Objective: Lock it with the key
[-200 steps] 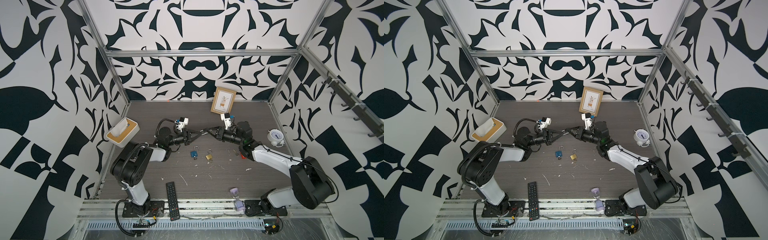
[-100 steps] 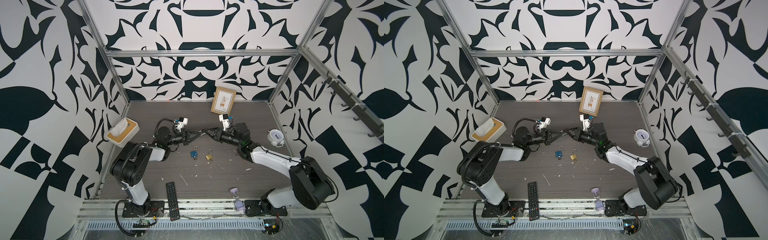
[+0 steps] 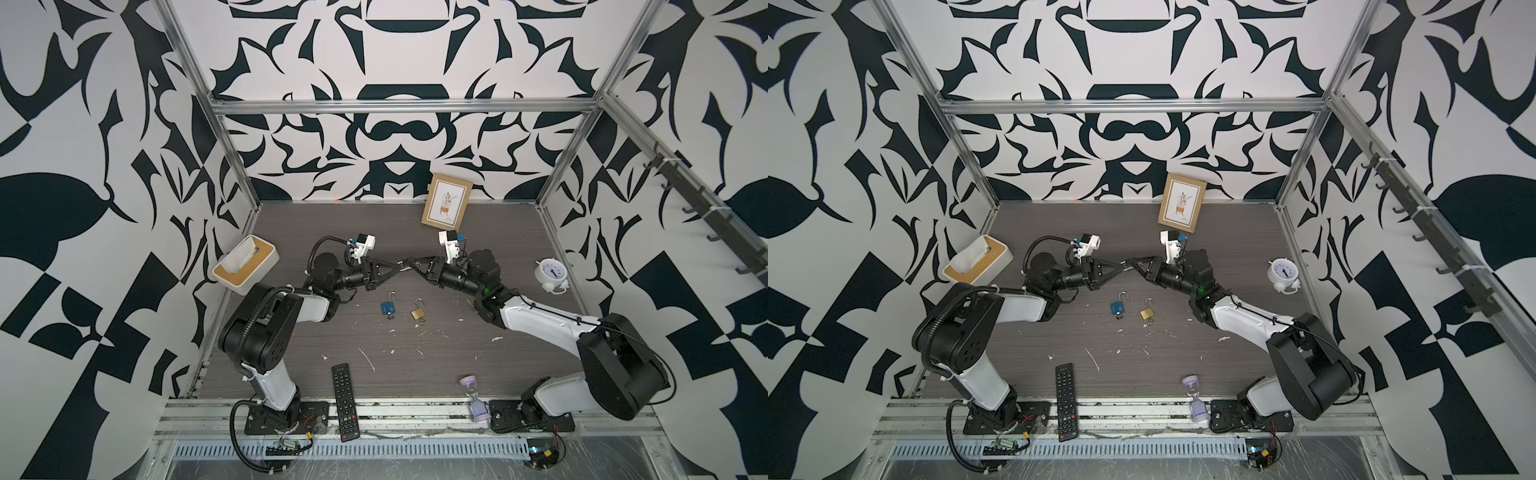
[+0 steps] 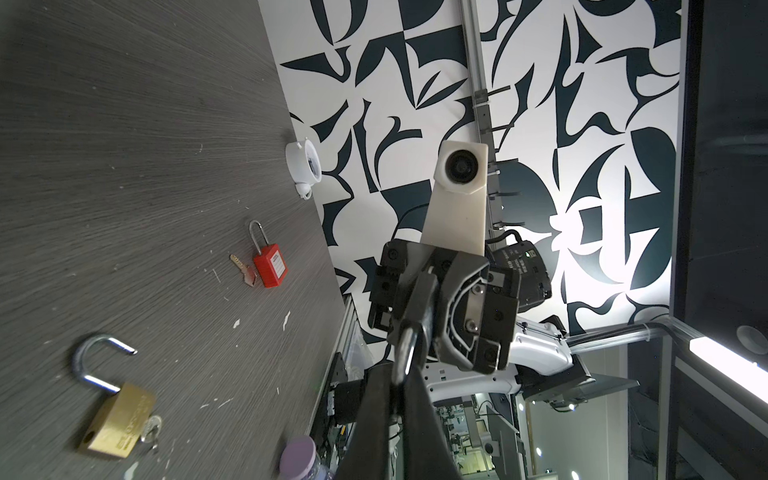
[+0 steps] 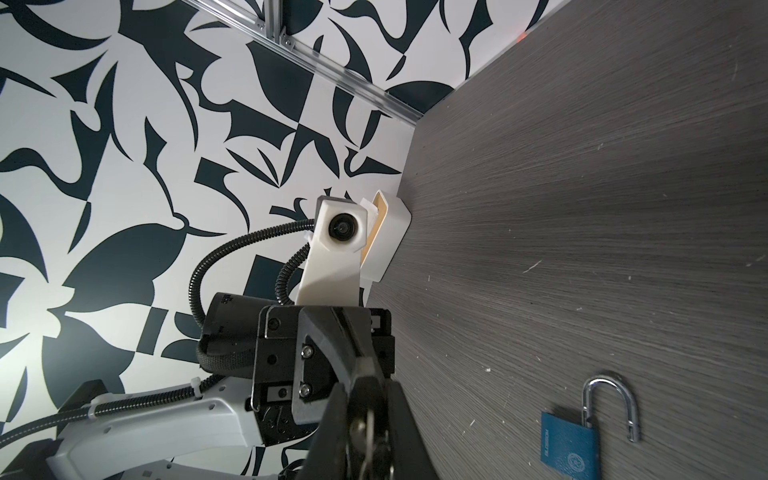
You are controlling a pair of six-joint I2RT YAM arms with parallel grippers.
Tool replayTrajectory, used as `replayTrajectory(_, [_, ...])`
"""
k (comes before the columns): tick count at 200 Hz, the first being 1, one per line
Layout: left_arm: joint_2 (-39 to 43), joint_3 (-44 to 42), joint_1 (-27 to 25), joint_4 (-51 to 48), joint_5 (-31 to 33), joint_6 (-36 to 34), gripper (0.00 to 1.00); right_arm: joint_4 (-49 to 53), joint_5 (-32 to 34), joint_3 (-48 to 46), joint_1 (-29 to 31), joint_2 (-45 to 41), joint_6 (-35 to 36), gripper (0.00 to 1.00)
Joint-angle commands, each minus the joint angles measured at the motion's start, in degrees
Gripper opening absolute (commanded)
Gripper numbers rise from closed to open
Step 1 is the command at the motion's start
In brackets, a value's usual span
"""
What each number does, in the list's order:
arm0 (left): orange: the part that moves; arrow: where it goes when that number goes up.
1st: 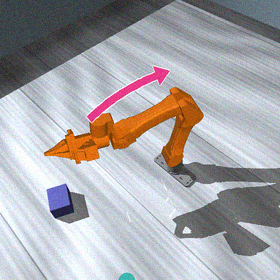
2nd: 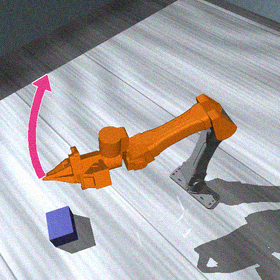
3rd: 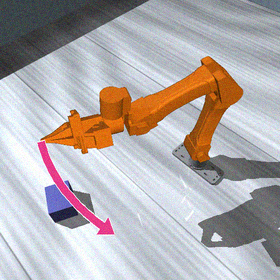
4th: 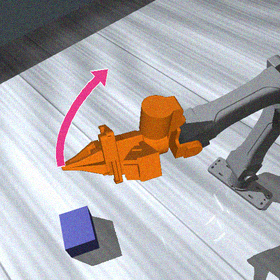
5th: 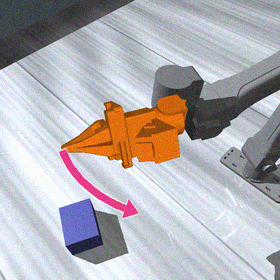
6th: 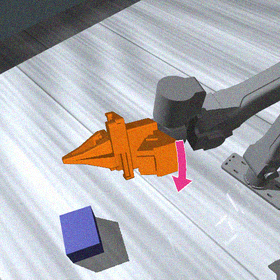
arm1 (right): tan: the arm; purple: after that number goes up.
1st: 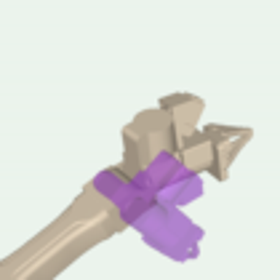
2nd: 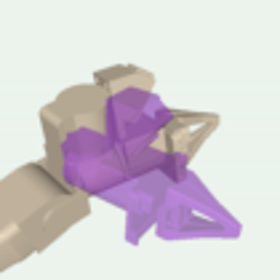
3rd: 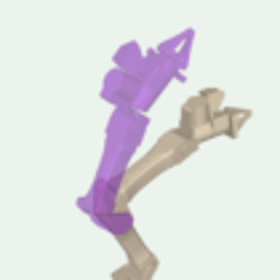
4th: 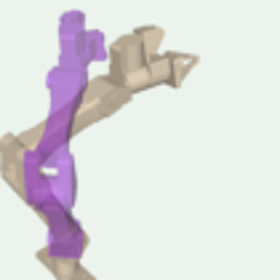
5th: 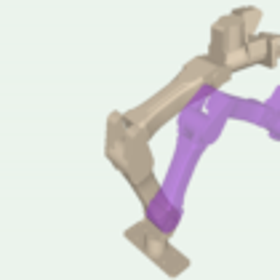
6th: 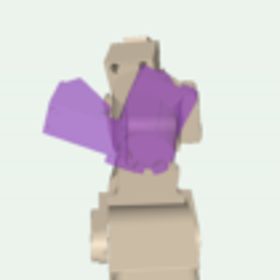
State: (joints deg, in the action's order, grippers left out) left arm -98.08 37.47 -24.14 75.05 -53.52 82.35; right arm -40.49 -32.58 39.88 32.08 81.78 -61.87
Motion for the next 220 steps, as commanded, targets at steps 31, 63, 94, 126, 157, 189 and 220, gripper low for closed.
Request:
replayTrajectory(31, [3.1,1.3,-3.5,6.6,1.2,-0.4,0.29,0.0,-10.4,-2.7,4.4,-0.2,-3.9,0.00])
replayTrajectory(63, [3.3,1.3,-3.7,6.6,0.9,-0.2,0.11,-0.8,-9.0,-2.9,4.1,-0.4,-4.9,0.00])
replayTrajectory(94, [4.4,-0.3,-3.7,6.6,1.2,-0.6,0.38,1.2,-6.5,-4.2,1.8,-2.0,-5.6,0.00])
replayTrajectory(126, [5.9,-1.4,-3.7,4.6,2.2,-2.8,0.52,2.2,-7.1,-5.3,-1.5,-4.0,-6.4,0.00])
replayTrajectory(157, [6.5,-0.9,-3.7,1.2,3.1,-4.2,0.58,5.8,-6.5,-3.8,-1.8,-6.3,-4.4,0.00])
replayTrajectory(189, [8.5,-1.5,-3.8,-2.8,4.1,-6.6,0.60,6.5,-5.3,-2.8,-1.8,-6.6,-4.0,0.00])
replayTrajectory(220, [13.0,-2.1,-4.1,-13.1,5.5,-12.4,0.60,5.3,-4.7,-2.0,-1.8,-4.8,-4.1,0.00])
